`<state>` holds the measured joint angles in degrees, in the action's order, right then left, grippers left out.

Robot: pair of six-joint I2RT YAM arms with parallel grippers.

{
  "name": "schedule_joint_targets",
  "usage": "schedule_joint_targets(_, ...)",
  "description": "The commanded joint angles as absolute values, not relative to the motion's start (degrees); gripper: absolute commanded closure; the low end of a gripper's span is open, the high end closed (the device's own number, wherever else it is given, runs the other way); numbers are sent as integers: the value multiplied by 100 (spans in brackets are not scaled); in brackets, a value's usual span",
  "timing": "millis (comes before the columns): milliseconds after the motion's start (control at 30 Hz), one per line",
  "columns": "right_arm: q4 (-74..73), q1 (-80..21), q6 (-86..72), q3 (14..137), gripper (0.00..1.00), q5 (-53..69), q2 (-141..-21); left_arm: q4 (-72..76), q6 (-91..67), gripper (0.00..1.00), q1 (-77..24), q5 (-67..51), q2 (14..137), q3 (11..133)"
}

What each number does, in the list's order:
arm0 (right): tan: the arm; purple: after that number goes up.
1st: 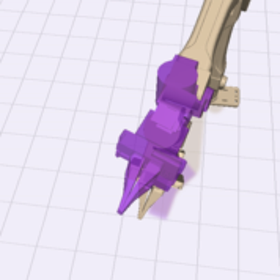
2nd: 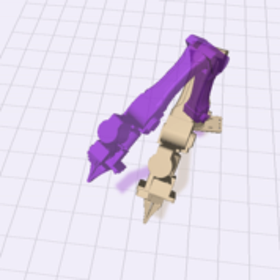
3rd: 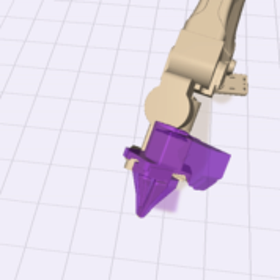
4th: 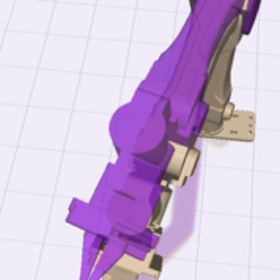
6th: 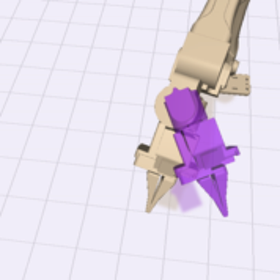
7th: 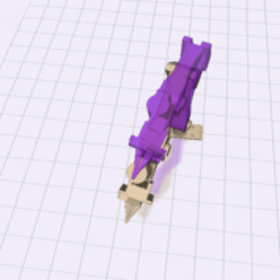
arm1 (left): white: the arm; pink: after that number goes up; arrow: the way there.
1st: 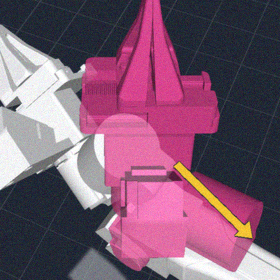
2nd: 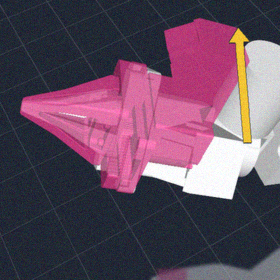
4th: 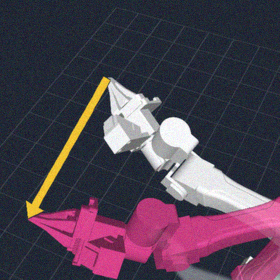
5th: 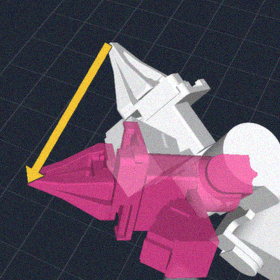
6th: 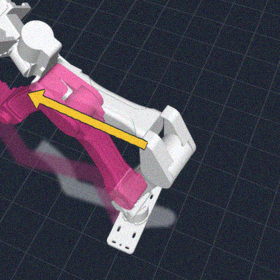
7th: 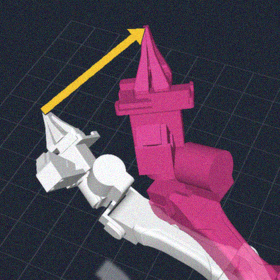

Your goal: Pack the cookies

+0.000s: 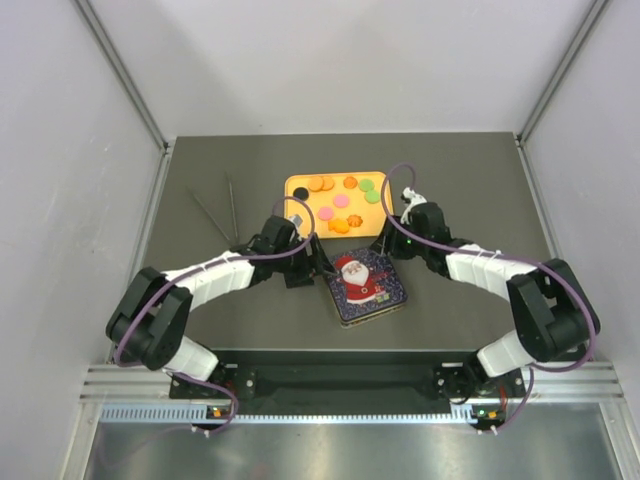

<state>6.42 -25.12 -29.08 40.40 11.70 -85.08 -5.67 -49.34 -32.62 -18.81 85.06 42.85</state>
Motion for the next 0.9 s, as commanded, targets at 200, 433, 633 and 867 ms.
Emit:
schedule_joint_targets(200, 18, -2593, -2487, 4069, 52, 967, -8877, 824, -5299, 21, -2892, -2302, 8665, 3939)
schedule_joint_targets(433, 18, -2637, -2461, 4078, 52, 993, -8938, 2513, -6099, 31, -2821, -2786, 9448, 3428)
schedule_joint_targets(633, 17, -2812, -2443, 4087, 52, 888, -8965, 2742, -6249, 41, -2821, -2707, 9677, 3217)
schedule_joint_targets(867, -141, -3155, -2470, 4201, 53, 721, -9096, 2540, -6231, 65, -2821, -2549, 9747, 3129)
